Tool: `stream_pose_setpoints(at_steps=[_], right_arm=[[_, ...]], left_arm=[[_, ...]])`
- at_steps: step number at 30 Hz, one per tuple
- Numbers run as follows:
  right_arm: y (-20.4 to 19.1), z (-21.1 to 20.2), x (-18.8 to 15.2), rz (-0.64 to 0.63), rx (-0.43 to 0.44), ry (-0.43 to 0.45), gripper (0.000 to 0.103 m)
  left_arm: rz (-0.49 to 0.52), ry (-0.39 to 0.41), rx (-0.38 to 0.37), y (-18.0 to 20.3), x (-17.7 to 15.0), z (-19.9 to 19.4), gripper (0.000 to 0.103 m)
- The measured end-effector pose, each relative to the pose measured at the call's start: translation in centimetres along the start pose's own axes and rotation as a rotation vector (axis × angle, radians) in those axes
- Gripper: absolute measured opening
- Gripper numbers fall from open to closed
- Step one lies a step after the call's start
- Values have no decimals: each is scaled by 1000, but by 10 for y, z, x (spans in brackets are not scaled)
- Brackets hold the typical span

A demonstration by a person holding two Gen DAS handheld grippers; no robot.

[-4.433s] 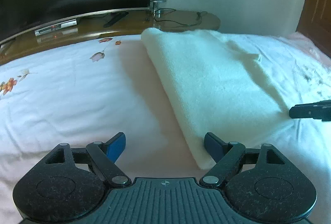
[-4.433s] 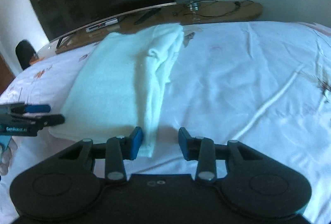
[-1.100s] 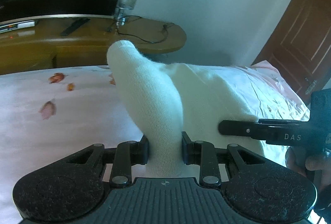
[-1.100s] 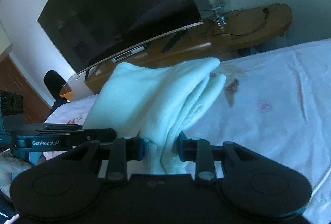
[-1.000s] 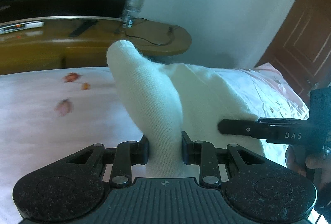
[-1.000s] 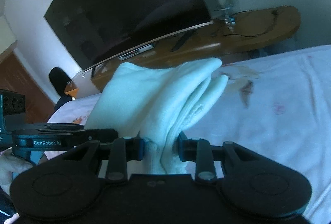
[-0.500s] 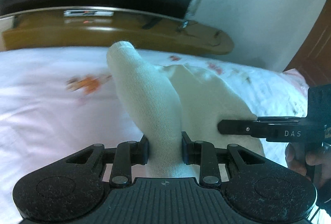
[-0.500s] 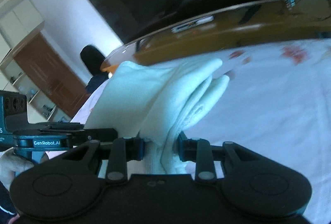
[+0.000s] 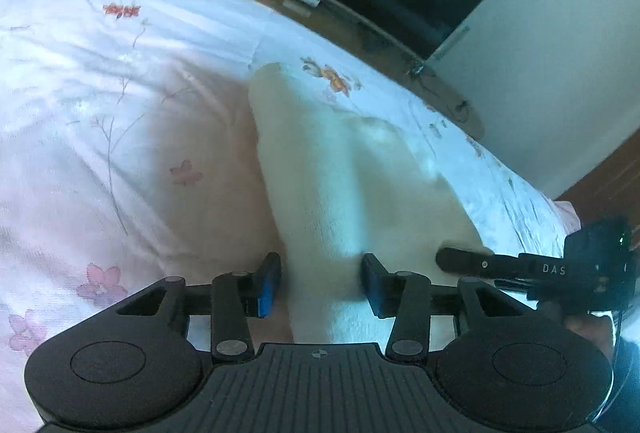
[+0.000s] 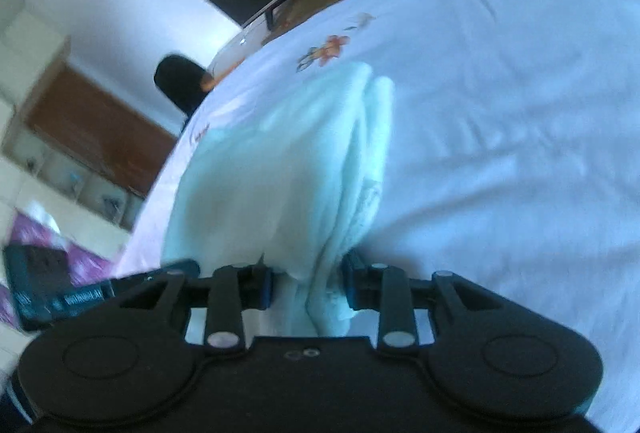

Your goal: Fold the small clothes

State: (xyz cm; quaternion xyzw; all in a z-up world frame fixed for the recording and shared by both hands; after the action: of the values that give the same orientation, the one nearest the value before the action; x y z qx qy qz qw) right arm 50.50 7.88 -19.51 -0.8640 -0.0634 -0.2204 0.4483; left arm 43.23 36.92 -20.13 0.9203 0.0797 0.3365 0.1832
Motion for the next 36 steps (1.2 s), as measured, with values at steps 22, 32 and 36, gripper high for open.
stream_pose_setpoints(at_steps=[22,32,36], right_arm=[[-23,27,51,-246,-153,59,8],[-25,3,36,-308,-297,106,20],[-59,-28,-3,-389,-250,82,24]], left_arm=[[47,111,141,-10,46,10,67],[123,169,219,4,31,-12,81],[131,168,225,14,-11,-39,81]])
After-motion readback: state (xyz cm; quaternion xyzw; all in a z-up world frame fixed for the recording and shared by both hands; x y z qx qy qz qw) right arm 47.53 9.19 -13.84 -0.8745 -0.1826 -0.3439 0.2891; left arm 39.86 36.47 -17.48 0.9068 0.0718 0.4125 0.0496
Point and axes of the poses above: each gripper's, at about its wrist camera, not at the fingertips, and z roughly the way its jaws point, y to its right, x to its top, the point moved 6 cm from there along z, roughly the way its jaws point, and after that the axes turned 8 degrees about x, right-handed, at the moved point
